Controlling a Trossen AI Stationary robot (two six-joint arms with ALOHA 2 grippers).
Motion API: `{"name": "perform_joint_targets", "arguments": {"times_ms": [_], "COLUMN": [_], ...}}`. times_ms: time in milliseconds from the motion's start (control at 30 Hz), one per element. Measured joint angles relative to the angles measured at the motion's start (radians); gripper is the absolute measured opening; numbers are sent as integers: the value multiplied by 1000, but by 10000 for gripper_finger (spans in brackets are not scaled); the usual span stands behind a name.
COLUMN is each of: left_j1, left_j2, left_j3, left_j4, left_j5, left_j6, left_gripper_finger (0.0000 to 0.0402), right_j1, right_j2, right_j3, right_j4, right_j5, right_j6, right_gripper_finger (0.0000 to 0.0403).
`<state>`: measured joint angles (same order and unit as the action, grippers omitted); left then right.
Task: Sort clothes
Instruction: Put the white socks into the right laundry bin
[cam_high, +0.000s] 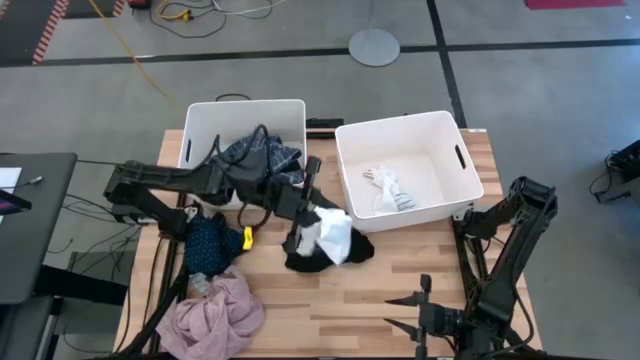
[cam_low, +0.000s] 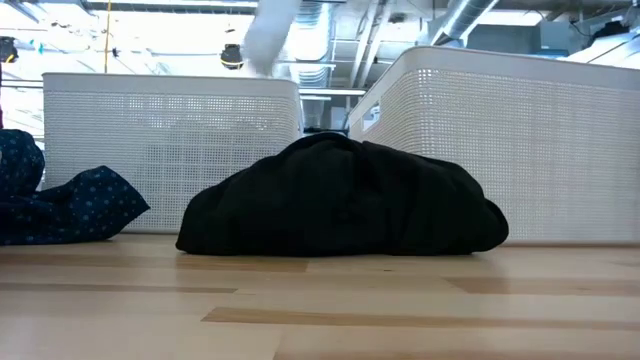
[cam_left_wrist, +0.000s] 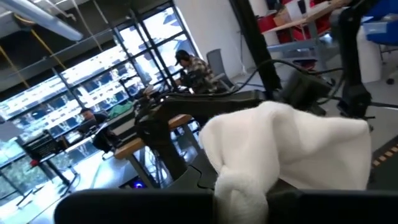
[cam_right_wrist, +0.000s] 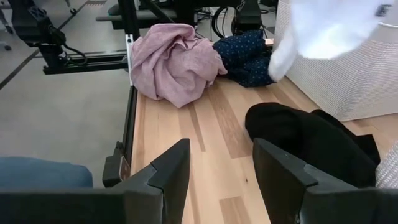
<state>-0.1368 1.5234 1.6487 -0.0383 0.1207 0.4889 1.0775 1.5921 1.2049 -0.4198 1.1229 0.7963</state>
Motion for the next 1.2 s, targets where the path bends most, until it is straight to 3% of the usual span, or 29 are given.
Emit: {"name": "perform_joint_targets", "arguments": {"times_ms": [300, 767, 1200], "left_j1": [73, 220, 269], "left_j2": [1, 20, 161], "left_j3": [59, 61, 60], "left_j4": [-14, 135, 342], "left_j5": [-2, -17, 35], "left_j6": [-15, -45, -96], "left_gripper_finger": [1, 1, 1], "right_j1": [-29, -83, -112], "right_j2": [98, 164, 164], "right_j3": [0, 0, 0], "right_j4": [5, 58, 71], "right_j5": [0, 0, -1], "right_j6": [16, 15, 12], "right_gripper_finger": [191, 190, 187]}}
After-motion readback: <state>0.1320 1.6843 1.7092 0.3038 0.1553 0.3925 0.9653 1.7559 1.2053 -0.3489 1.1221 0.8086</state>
